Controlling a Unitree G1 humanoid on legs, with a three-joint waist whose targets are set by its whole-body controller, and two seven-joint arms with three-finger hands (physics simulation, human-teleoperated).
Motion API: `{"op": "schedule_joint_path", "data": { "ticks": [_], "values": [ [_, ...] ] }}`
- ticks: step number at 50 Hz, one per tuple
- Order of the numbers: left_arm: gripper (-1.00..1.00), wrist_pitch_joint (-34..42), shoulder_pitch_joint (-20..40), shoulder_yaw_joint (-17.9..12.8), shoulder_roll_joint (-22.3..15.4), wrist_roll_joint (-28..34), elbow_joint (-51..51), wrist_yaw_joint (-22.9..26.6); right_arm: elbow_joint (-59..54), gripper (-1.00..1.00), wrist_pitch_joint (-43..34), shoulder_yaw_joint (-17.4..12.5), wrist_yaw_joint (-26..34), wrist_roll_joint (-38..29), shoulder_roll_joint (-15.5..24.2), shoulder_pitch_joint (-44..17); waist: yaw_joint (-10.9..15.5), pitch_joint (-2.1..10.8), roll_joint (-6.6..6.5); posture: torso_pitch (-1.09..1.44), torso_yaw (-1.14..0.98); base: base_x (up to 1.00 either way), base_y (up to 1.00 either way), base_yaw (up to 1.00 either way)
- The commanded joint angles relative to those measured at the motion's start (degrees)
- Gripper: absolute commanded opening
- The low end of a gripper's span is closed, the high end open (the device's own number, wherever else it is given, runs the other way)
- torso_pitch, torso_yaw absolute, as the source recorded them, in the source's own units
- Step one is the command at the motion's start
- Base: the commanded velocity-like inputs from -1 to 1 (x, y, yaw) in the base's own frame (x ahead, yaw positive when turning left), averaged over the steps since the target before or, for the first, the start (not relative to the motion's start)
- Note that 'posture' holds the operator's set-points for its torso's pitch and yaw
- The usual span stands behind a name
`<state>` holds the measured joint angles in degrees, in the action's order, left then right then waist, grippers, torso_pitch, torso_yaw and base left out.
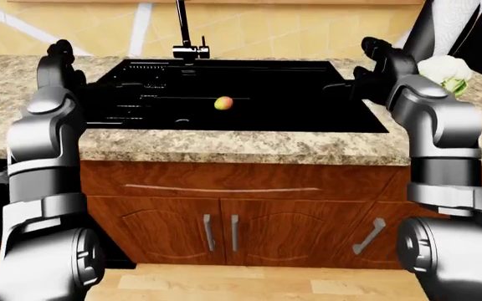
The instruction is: Turn the sink spout to the right.
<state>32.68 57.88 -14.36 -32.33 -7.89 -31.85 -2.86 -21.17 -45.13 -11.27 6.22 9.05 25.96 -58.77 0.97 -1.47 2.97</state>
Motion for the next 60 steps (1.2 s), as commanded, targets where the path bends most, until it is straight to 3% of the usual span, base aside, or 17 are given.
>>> {"op": "schedule_joint_path", "data": {
  "ticks": [1, 2, 4, 10, 13, 15, 24, 29, 30, 32, 38, 42, 51, 54, 56, 57, 60],
  "values": [
    [1.00, -1.6, 1.8, -0.1, -0.6, -0.2, 1.9, 0.1, 1.6, 1.00, 1.3, -0.7, -0.3, -0.1, 0.9, -1.4, -0.1, 1.81, 1.33, 0.00, 0.00, 0.20, 0.00, 0.00],
    [1.00, -1.7, 1.8, -0.1, -0.7, -0.2, 1.7, 0.2, 1.6, 1.00, 1.2, -0.7, -0.3, -0.1, 0.8, -1.5, -0.3, 1.58, -0.06, 0.00, 0.00, 0.20, 0.00, 0.00],
    [1.00, -1.6, 1.7, -0.2, -0.7, -0.3, 1.8, 0.2, 1.6, 1.00, 1.1, -0.6, -0.4, -0.2, 0.8, -1.5, -0.4, 1.17, 0.29, 0.00, 0.00, 0.19, 0.00, 0.00],
    [1.00, -1.8, 2.0, -0.2, -1.0, -0.4, 1.2, 0.3, 1.0, 1.00, 1.4, -0.4, -0.3, -0.3, 0.7, -1.9, -1.0, 0.83, -2.94, 0.00, 0.00, 0.19, 0.00, 0.00],
    [1.00, -1.7, 2.2, -0.1, -1.1, -0.4, 1.1, 0.3, 1.8, 1.00, 0.8, -0.6, -0.3, -0.2, 0.7, -1.6, -1.6, 0.87, -5.97, 0.00, 0.00, 0.19, 0.00, 0.00],
    [1.00, -1.7, 2.3, -0.1, -1.0, -0.4, 1.1, 0.2, 1.6, 1.00, 1.0, -0.6, -0.3, -0.3, 0.8, -1.7, -2.3, 2.23, -8.30, 0.00, 0.00, 0.20, 0.00, 0.00],
    [1.00, -1.7, 1.9, -0.3, -1.0, -0.6, 1.3, 0.2, 1.3, 1.00, 1.4, -0.6, -0.3, -0.2, 0.7, -1.4, -0.9, 0.96, -4.54, 0.00, 0.00, 0.19, 0.00, 0.00],
    [1.00, -1.7, 1.8, -0.5, -1.3, -0.9, 1.3, 0.2, 0.9, 1.00, 1.6, -0.5, -0.3, -0.3, 0.6, -1.6, 0.1, 2.49, 1.25, 0.00, 0.00, 0.19, 0.00, 0.00],
    [1.00, -1.7, 1.9, -0.5, -1.4, -0.9, 1.2, 0.2, 0.9, 1.00, 1.6, -0.5, -0.3, -0.3, 0.6, -1.6, -0.6, 1.61, -0.35, 0.00, 0.00, 0.20, 0.00, 0.00],
    [1.00, -1.8, 1.9, -0.5, -1.4, -1.0, 1.0, 0.2, 1.1, 1.00, 1.4, -0.6, -0.2, -0.2, 0.7, -1.6, -0.6, 1.29, 0.19, 0.00, 0.00, 0.20, 0.00, 0.00],
    [1.00, -1.5, 1.7, -0.5, -1.4, -1.2, 1.6, 0.0, 1.3, 1.00, 1.3, -0.6, -0.2, -0.2, 0.7, -1.3, -1.0, 0.80, -3.15, 0.00, 0.00, 0.19, 0.00, 0.00],
    [1.00, -1.3, 1.7, -0.6, -1.7, -1.3, 1.7, 0.0, 1.3, 1.00, 1.3, -0.8, -0.2, 0.0, 0.9, -1.3, -1.9, 1.70, -8.46, 0.00, 0.00, 0.20, 0.00, 0.00],
    [1.00, -1.3, 2.2, -0.7, -2.2, -1.5, 1.1, 0.0, 0.5, 1.00, 1.7, -0.6, -0.2, -0.1, 0.8, -1.6, -0.9, 1.26, -5.00, 0.00, 0.00, 0.19, 0.00, 0.00],
    [1.00, -1.4, 2.3, -0.6, -2.2, -1.5, 0.7, 0.0, 0.3, 1.00, 1.8, -0.6, -0.2, -0.1, 0.9, -1.6, -0.5, 1.16, -2.46, 0.00, 0.00, 0.19, 0.00, 0.00],
    [1.00, -1.3, 2.3, -0.6, -2.2, -1.6, 0.9, 0.0, 0.6, 1.00, 1.5, -0.6, -0.2, -0.1, 0.9, -1.6, -0.1, 1.90, 0.98, 0.00, 0.00, 0.20, 0.00, 0.00],
    [1.00, -1.3, 2.3, -0.6, -2.2, -1.6, 1.0, 0.0, 0.8, 1.00, 1.3, -0.6, -0.2, -0.1, 1.0, -1.7, -0.3, 1.64, -0.20, 0.00, 0.00, 0.18, 0.00, 0.00],
    [1.00, -0.9, 2.3, -0.6, -2.2, -1.7, 1.4, -0.1, 1.0, 1.00, 1.1, -0.7, -0.2, -0.1, 1.1, -1.8, -0.8, 1.44, -0.29, 0.00, 0.00, 0.19, 0.00, 0.00]
  ]
}}
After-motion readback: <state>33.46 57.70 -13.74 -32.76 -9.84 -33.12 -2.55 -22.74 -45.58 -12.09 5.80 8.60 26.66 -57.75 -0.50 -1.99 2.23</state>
